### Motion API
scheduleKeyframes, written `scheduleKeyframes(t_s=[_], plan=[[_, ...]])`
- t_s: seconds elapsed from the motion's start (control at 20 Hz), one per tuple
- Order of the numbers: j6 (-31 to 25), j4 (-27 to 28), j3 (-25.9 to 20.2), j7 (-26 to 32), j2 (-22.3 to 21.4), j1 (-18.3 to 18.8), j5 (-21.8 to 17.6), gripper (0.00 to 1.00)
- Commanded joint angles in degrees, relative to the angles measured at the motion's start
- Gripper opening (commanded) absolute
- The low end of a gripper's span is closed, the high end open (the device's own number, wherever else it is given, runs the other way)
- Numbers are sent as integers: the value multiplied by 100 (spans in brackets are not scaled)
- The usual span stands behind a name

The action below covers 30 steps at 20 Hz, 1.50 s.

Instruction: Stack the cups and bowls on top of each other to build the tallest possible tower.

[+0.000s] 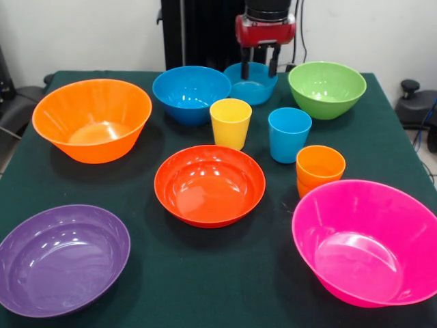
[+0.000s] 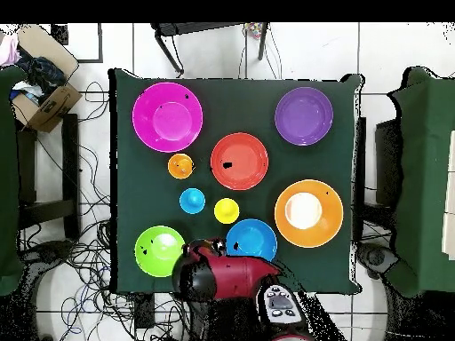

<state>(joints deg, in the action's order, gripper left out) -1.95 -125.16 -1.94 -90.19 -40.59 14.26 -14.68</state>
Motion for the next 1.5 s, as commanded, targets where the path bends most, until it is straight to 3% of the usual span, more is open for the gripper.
scheduleKeyframes(t_s=[0.05,0.6,1.05,1.5], plan=[[-151,657,-745,-77,-8,247,-524,100],[-789,703,-1170,-50,-402,397,-419,100],[-1456,873,-1588,226,-705,832,-326,100],[-1087,1175,-1404,146,-176,920,-835,100]])
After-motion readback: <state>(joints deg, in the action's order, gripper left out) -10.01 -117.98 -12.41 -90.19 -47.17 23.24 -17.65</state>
